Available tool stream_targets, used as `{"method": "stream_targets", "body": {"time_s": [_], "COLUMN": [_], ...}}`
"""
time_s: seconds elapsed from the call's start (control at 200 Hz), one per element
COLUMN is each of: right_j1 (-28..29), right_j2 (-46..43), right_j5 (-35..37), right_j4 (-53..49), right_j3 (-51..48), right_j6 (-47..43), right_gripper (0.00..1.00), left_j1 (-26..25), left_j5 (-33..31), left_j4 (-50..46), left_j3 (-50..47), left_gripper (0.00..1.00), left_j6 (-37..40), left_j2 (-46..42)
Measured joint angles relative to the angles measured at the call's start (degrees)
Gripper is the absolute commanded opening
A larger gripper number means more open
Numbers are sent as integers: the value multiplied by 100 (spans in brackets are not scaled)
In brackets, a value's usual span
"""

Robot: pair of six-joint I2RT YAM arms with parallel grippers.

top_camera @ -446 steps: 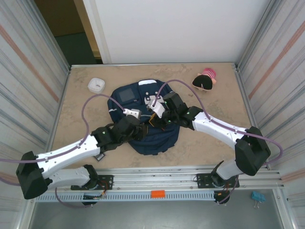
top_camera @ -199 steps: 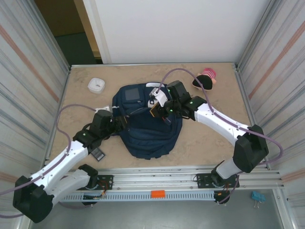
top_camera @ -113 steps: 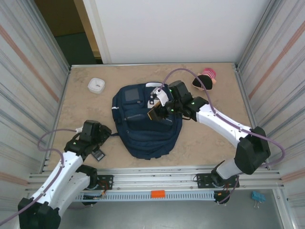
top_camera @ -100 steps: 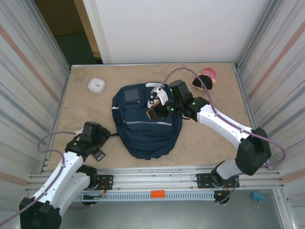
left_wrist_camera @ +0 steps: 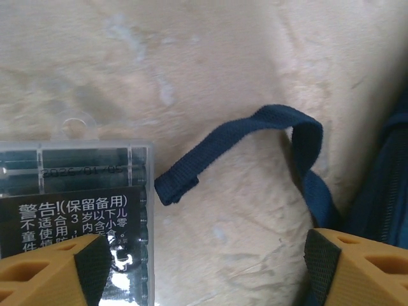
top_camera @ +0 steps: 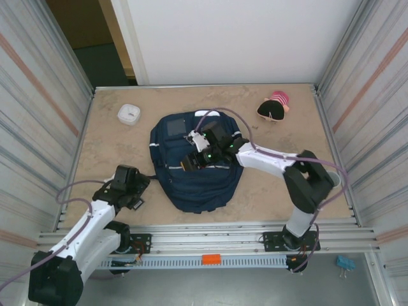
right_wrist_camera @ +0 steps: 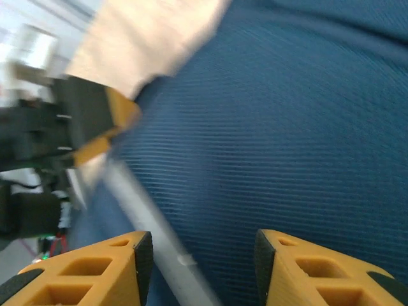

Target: Pack books, pencil case, and school supplies into a backpack

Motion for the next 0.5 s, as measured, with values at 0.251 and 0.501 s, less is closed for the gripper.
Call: {"method": "stream_targets", "body": {"time_s": [0.251, 0.501], "right_j1": [-767, -1440], "right_j2": [238, 122], "right_j5": [-304, 109], "right_j4": [529, 566], "right_j3": [-321, -372], "right_j6": [428, 376], "right_gripper": [47, 47], "left_j1": [9, -131], "left_j5": [485, 599], "left_j4": [992, 120], "left_j3": [321, 1012], "left_gripper": [83, 89], "left_j6": [278, 299], "left_j2": [975, 1172]}}
